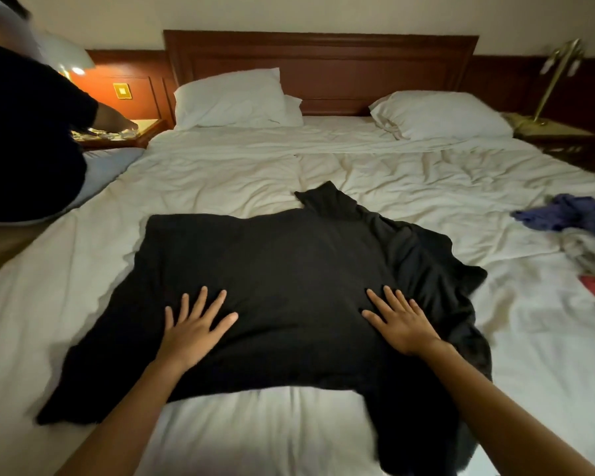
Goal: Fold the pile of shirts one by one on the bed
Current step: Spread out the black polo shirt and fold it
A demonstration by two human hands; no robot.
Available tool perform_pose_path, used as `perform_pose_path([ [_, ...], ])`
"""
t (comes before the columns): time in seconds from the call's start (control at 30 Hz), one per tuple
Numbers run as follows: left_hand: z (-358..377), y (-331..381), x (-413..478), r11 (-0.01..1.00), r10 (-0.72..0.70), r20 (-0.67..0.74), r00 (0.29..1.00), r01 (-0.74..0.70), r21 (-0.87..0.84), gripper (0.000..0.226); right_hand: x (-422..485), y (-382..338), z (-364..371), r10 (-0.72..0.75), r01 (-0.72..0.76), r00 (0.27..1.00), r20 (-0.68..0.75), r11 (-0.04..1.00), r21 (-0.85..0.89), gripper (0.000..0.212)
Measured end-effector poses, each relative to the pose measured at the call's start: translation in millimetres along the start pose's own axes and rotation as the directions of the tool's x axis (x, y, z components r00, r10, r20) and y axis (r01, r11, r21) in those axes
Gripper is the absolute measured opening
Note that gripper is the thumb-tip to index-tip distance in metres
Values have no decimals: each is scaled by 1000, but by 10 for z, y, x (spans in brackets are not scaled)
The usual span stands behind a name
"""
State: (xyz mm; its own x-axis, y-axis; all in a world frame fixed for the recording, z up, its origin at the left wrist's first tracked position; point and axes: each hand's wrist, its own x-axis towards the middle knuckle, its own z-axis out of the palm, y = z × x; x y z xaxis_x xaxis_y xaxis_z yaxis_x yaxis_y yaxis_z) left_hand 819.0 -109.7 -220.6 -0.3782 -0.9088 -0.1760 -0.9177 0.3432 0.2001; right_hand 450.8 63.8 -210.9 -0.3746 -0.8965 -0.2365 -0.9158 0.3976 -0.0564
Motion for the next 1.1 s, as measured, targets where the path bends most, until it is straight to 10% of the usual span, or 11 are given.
perform_pose_path([
  [0.2,16,-176,-855,930,368,2,930,-368,-13,71,-907,-233,-10,-105,110,994,-35,971,210,84],
  [0.33,-29,-371,-1145,878,475,-91,875,-478,-13,68,-1297,-349,109,-234,234,971,-41,972,6,89],
  [0.67,-303,-470,-1342,739,670,-297,680,-650,178,50,-1576,-191,-164,-246,210,927,-284,966,-152,37],
  [0.9,-439,-547,-1291,877,231,-454,860,-387,-287,11,-1509,-19,-435,-170,330,875,-453,893,304,17],
  [1.1,-572,-642,-1133,891,246,-458,854,-385,-240,9,-1217,284,-807,-370,370,929,16,929,8,30],
])
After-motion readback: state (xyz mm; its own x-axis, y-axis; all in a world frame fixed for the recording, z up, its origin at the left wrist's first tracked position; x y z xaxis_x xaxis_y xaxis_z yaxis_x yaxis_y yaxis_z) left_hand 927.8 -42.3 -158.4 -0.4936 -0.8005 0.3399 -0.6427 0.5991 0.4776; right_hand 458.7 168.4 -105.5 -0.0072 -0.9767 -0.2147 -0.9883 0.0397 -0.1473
